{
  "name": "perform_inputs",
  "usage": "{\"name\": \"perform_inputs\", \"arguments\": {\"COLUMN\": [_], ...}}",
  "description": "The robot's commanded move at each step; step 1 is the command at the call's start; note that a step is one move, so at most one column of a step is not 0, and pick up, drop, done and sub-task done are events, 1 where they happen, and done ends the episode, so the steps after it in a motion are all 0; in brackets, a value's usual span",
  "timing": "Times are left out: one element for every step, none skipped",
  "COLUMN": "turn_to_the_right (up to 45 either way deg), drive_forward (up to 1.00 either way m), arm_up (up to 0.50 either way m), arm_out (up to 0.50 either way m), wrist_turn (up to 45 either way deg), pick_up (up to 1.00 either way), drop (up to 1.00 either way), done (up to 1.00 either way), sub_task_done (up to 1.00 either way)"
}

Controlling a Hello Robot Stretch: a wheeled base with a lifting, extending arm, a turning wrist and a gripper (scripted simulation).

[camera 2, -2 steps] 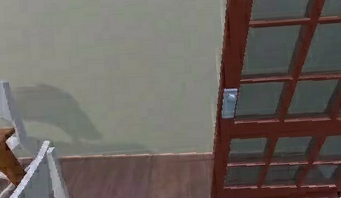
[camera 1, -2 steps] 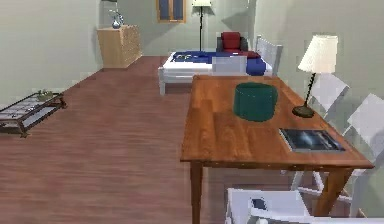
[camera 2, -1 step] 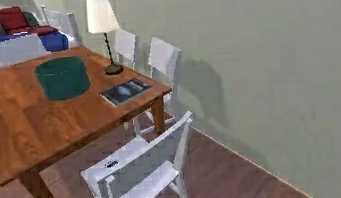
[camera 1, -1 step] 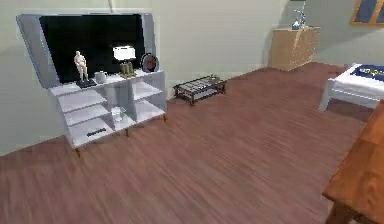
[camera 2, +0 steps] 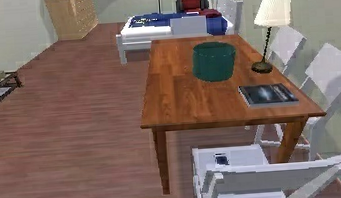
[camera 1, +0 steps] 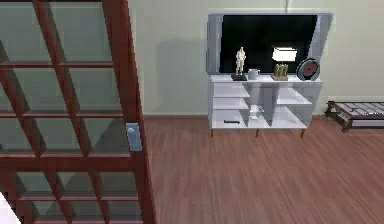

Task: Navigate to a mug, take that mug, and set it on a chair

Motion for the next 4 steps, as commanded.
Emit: {"name": "perform_inputs", "arguments": {"turn_to_the_right": [0.0,18.0,0.0,6.0], "drive_forward": [0.25,0.0,0.45,0.0], "arm_up": [0.0,0.0,0.0,0.0], "arm_out": [0.0,0.0,0.0,0.0], "wrist_turn": [0.0,0.0,0.0,0.0], "pick_up": [0.0,0.0,0.0,0.0], "drop": [0.0,0.0,0.0,0.0], "done": [0.0,0.0,0.0,0.0], "sub_task_done": [0.0,0.0,0.0,0.0]}}
